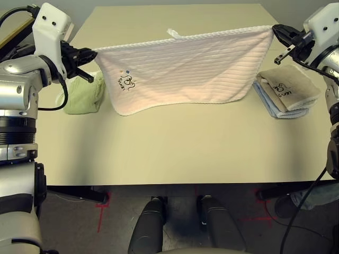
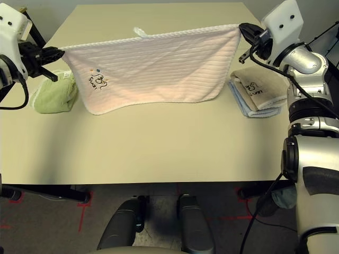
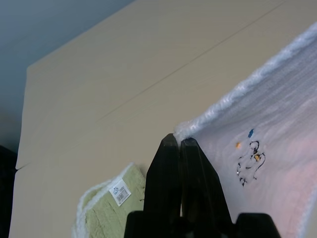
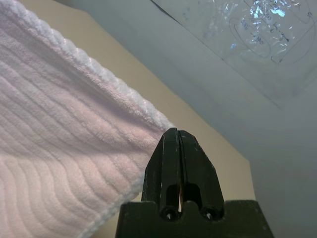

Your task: Fold the towel and set it aside.

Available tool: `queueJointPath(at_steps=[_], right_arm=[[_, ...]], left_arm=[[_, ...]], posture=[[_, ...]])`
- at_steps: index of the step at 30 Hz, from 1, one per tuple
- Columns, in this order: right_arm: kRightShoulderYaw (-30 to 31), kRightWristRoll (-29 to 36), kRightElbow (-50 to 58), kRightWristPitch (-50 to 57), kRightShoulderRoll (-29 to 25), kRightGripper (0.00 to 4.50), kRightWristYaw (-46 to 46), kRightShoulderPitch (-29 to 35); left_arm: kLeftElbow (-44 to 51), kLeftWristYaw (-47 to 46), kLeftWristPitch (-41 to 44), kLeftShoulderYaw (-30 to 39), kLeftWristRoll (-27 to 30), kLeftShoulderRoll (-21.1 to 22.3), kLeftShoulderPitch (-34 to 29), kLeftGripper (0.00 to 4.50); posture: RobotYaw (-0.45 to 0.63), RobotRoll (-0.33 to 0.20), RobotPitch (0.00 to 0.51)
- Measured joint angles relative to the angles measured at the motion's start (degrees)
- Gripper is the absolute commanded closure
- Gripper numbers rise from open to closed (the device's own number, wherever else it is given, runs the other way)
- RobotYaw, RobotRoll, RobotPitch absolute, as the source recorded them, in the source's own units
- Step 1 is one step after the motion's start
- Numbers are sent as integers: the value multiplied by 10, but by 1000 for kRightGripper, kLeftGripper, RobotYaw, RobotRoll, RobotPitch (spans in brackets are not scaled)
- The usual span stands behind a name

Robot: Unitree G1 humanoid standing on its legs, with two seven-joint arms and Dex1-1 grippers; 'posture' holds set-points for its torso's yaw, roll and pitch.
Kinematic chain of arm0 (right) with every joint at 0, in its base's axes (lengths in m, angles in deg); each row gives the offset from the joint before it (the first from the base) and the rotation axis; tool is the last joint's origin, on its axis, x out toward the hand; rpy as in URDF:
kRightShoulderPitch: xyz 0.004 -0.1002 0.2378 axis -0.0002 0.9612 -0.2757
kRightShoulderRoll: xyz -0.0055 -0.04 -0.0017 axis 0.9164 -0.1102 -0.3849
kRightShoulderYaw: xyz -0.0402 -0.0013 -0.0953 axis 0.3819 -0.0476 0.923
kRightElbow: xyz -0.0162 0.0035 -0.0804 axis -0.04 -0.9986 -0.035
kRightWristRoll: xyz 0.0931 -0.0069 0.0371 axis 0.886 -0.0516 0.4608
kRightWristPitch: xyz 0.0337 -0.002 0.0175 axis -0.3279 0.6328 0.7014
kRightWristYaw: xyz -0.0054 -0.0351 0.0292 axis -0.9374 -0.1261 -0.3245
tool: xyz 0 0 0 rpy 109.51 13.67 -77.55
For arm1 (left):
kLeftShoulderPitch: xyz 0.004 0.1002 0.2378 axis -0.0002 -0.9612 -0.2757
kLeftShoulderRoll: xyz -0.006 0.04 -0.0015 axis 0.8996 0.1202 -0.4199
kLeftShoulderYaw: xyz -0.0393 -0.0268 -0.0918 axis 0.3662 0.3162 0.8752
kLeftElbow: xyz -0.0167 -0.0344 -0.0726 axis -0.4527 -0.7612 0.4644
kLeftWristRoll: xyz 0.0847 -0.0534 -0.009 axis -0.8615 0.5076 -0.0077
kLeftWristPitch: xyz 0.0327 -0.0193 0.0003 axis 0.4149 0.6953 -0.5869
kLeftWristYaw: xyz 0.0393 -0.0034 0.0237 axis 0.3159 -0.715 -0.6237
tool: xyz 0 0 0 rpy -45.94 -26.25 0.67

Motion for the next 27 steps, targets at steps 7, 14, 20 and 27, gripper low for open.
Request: queueJointPath(at_steps=[7,14,20,27], right_arm=[[-2,6,-1,-4,-3,4500,26,0],[-16,63,19,-3,-6,4500,105,6],[-18,65,14,19,1,4500,84,6],[-18,59,-8,66,22,4500,29,-1]], left_arm=[[-19,6,-20,-5,-21,0,2,4461],[-70,-47,-77,-4,-54,-6,41,4461],[-155,-115,-118,-3,-79,-68,92,4461],[-251,-140,-155,-16,-115,-109,137,4461]], posture=[[40,0,128],[50,0,145],[52,0,164],[53,0,191]])
